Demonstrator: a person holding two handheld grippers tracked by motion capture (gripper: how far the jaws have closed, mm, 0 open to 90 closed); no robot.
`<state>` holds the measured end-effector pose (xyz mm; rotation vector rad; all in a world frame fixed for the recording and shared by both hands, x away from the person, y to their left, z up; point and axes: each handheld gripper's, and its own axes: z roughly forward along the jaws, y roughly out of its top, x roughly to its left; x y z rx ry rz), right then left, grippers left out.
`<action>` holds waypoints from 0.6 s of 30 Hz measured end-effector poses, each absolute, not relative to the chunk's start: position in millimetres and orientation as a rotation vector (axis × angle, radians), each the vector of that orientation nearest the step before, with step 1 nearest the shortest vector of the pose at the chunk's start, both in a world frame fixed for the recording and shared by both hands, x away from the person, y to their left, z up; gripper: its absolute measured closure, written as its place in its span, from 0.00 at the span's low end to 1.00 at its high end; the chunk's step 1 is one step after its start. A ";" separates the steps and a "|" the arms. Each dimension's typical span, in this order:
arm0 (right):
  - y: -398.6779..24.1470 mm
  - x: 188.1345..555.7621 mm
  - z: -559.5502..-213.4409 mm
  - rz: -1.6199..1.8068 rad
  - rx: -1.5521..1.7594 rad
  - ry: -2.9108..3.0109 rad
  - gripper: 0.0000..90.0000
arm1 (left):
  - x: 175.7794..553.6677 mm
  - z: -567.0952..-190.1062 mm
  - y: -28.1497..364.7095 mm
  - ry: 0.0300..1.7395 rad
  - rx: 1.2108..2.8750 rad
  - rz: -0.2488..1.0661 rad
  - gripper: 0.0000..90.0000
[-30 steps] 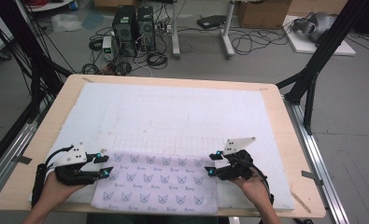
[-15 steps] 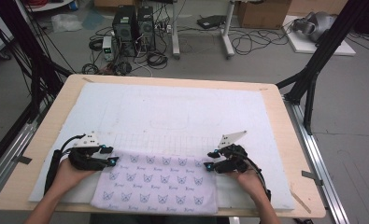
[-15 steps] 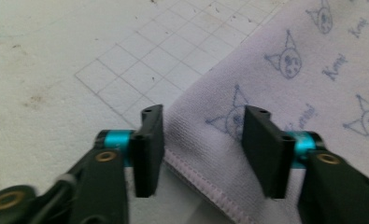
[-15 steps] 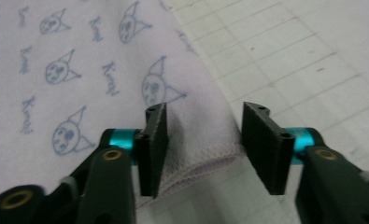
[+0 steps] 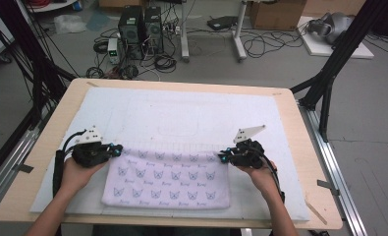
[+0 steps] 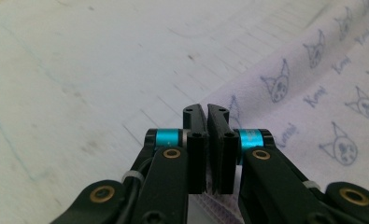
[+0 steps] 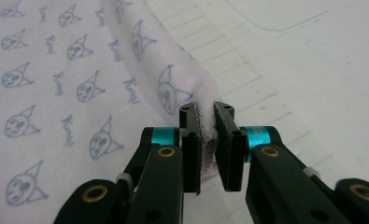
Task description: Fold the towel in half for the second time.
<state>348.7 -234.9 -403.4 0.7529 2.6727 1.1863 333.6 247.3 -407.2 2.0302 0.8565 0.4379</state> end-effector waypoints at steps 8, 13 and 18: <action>-239.2 391.2 -387.4 1.168 0.828 2.627 0.91 | 372.4 -391.8 233.5 0.908 2.006 0.514 0.96; -238.3 414.5 -376.0 1.129 0.836 2.601 0.91 | 394.0 -380.2 230.0 0.924 1.989 0.545 0.96; -236.6 444.8 -366.8 1.102 0.856 2.551 0.87 | 422.0 -377.1 229.9 0.955 1.994 0.577 0.90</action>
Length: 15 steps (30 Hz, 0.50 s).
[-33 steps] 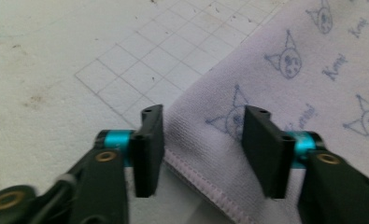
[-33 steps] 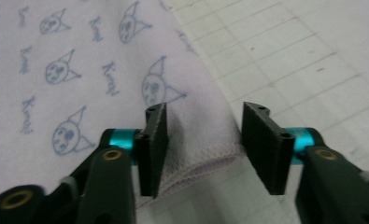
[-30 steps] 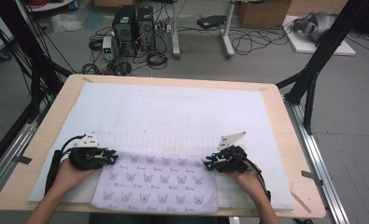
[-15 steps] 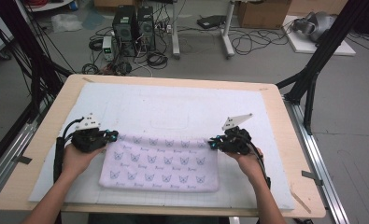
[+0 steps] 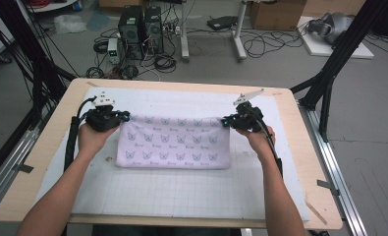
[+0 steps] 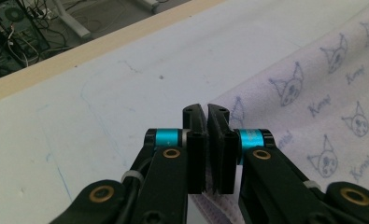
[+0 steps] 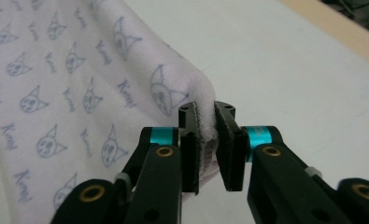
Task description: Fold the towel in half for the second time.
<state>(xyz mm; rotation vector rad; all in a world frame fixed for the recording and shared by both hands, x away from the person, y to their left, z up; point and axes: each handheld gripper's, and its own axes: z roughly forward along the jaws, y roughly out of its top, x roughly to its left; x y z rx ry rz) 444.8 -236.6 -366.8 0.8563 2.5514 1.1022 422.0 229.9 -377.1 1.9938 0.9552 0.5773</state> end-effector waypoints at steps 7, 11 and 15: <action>-236.2 460.2 -381.8 1.042 0.949 2.543 0.75 | 424.0 -392.0 243.7 1.008 1.999 0.494 0.66; -235.1 449.3 -384.0 1.060 0.933 2.548 0.74 | 412.1 -399.5 242.2 0.960 2.024 0.479 0.67; -233.6 435.6 -380.6 1.110 0.898 2.548 0.73 | 401.1 -404.2 240.1 0.915 2.033 0.441 0.66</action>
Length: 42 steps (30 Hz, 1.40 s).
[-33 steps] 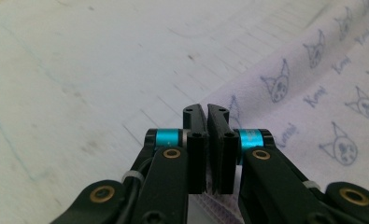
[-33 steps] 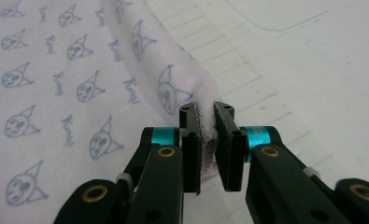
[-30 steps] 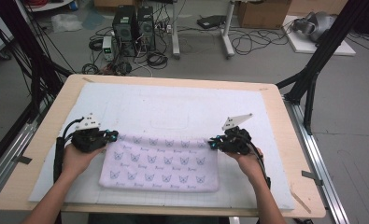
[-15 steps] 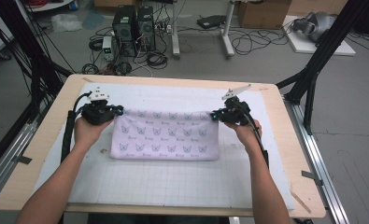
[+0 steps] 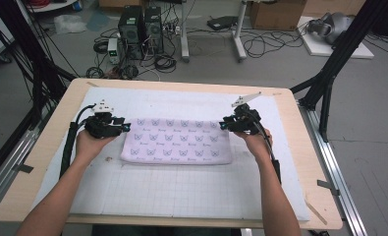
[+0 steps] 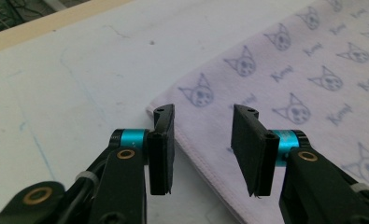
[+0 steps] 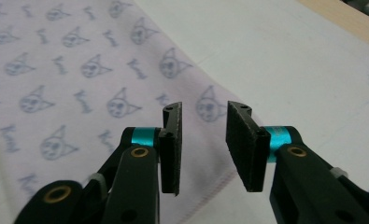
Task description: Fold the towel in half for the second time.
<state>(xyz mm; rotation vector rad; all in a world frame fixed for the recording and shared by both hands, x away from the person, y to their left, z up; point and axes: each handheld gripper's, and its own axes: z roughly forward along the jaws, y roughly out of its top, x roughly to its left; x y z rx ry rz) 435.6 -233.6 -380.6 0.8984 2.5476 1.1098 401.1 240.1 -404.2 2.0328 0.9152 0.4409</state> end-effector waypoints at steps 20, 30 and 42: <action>-227.4 388.2 -412.4 1.116 0.861 2.613 0.70 | 355.6 -423.9 239.0 0.781 2.063 0.340 0.71; -233.5 369.0 -404.3 1.210 0.889 2.538 0.39 | 335.1 -413.3 240.0 0.784 2.019 0.353 0.47; -228.4 341.5 -392.1 1.234 0.847 2.410 0.22 | 312.2 -412.7 244.7 0.801 2.014 0.373 0.31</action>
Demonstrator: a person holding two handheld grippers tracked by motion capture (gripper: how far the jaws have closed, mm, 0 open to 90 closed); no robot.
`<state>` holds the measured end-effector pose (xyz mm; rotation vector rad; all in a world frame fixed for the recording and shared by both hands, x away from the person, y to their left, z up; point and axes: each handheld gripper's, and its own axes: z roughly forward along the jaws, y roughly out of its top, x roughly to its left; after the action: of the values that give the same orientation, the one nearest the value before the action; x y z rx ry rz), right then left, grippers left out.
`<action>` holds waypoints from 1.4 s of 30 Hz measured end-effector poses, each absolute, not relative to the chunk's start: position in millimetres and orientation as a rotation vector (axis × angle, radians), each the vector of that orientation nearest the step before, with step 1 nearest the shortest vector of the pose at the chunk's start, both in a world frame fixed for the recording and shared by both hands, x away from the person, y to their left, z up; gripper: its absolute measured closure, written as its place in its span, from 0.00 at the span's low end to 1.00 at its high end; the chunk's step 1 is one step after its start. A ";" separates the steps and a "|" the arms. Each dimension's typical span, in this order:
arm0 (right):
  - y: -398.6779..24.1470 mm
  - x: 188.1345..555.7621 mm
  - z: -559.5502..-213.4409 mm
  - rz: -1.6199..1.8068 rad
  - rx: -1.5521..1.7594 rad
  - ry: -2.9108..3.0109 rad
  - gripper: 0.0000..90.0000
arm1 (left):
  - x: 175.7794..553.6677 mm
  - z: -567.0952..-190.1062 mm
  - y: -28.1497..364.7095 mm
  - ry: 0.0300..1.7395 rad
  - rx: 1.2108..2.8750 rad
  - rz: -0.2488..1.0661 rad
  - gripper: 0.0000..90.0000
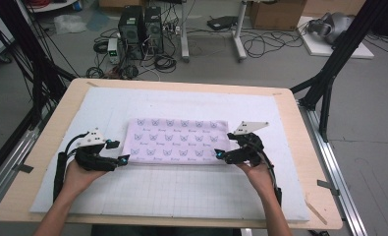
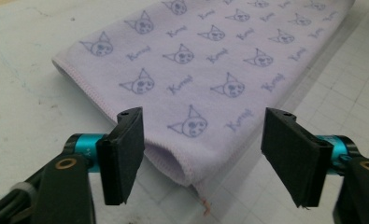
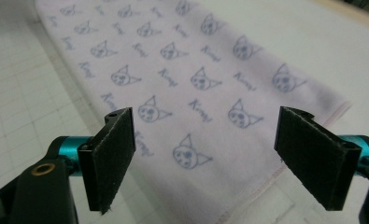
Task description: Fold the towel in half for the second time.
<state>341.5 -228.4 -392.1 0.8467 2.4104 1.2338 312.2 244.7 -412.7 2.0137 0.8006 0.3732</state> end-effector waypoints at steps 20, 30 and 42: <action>-237.0 311.0 -408.4 1.264 0.897 2.402 0.13 | 287.0 -411.7 255.0 0.814 1.999 0.395 0.18; -254.6 293.5 -410.5 1.297 0.933 2.366 0.13 | 274.6 -411.2 257.2 0.800 2.000 0.403 0.17; -265.0 275.2 -412.3 1.294 0.947 2.344 0.13 | 263.8 -410.7 261.0 0.799 1.995 0.416 0.17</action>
<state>275.2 -265.0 -412.3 0.9470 2.3438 1.2937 263.8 261.0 -410.7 1.9954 0.7995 0.4155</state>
